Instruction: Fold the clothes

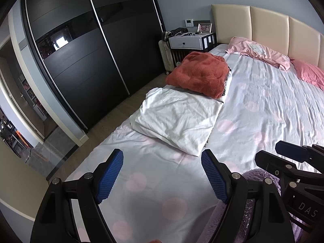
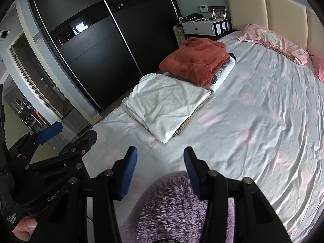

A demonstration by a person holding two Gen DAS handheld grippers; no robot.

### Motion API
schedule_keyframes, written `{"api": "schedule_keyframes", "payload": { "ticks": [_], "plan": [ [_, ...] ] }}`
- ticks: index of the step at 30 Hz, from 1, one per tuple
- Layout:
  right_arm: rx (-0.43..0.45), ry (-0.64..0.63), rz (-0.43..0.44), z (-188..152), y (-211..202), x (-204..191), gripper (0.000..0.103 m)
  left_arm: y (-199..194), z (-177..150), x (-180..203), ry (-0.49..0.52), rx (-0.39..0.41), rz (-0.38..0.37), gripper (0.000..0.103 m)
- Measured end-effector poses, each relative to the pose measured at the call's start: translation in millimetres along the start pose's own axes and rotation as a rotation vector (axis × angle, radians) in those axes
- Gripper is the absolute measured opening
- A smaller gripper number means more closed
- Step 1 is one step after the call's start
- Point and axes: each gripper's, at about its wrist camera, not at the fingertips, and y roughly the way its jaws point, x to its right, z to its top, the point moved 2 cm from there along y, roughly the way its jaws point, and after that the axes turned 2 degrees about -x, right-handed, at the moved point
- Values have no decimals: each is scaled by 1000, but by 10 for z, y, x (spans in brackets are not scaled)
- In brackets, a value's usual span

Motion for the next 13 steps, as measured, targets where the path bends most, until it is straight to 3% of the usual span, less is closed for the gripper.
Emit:
{"api": "schedule_keyframes", "payload": {
  "ticks": [13],
  "plan": [
    [-7, 5, -1, -6, -10, 33, 47, 3, 11, 12, 12, 10, 2, 81]
  ]
}}
